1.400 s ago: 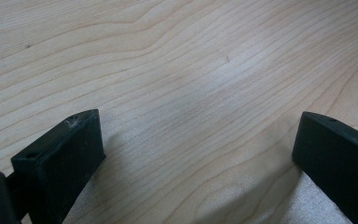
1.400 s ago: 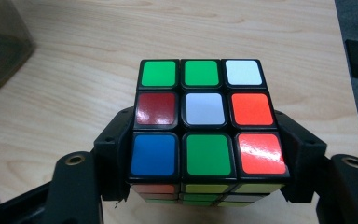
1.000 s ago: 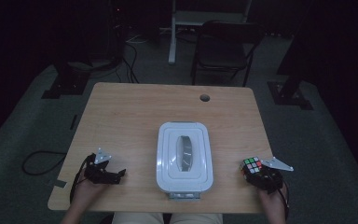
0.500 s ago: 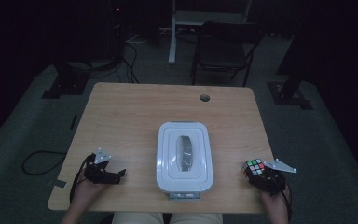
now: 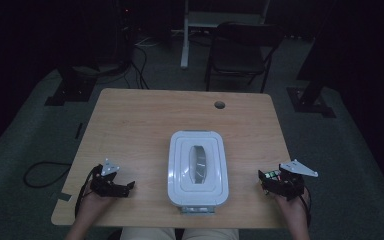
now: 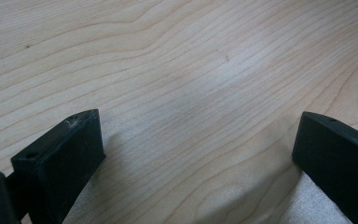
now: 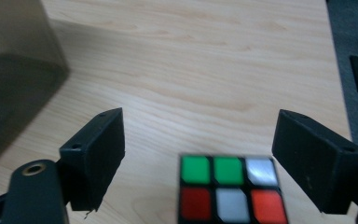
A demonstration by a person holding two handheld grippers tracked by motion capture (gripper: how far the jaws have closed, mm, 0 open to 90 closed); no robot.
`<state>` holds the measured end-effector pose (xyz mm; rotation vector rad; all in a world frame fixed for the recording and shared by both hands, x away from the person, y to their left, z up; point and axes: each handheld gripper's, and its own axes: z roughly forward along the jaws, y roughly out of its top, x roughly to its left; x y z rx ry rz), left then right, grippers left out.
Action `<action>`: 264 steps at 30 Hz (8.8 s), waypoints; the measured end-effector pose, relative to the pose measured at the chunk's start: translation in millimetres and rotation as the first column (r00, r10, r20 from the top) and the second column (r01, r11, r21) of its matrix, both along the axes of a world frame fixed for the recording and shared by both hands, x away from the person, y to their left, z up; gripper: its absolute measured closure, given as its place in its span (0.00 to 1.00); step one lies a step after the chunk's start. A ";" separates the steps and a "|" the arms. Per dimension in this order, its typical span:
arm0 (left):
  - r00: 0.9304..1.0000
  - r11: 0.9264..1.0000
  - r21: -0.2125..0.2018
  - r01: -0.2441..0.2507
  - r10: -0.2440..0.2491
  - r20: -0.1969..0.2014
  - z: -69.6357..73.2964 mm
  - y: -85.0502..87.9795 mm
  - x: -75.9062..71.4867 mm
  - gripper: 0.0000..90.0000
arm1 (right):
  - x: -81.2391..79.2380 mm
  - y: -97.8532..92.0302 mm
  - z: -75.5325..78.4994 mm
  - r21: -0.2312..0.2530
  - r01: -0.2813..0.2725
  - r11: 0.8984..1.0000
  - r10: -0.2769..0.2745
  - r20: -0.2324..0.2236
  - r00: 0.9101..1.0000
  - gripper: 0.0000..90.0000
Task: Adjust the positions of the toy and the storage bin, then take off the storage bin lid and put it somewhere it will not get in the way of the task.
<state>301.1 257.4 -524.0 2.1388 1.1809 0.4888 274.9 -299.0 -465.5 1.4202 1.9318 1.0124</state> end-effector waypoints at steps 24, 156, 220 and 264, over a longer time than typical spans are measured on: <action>1.000 1.000 0.000 0.000 0.000 0.000 0.0 0.0 0.0 0.03 | 20.8 69.9 -26.3 -0.017 -0.158 0.987 0.159 0.018 0.987 0.13; 0.856 0.837 -0.196 0.512 -0.478 0.195 126.6 -105.0 -6.9 0.05 | 33.3 93.2 -61.7 -0.051 -0.195 0.980 0.186 -0.136 0.973 0.14; 0.758 0.746 -0.136 0.652 -0.646 0.090 124.6 -205.1 5.1 0.58 | 33.3 93.2 -61.7 -0.051 -0.195 0.979 0.187 -0.136 0.973 0.14; 0.665 0.627 -0.226 0.745 -0.721 0.193 168.1 -174.6 -30.0 0.97 | 33.4 93.2 -61.7 -0.053 -0.196 0.979 0.187 -0.136 0.973 0.14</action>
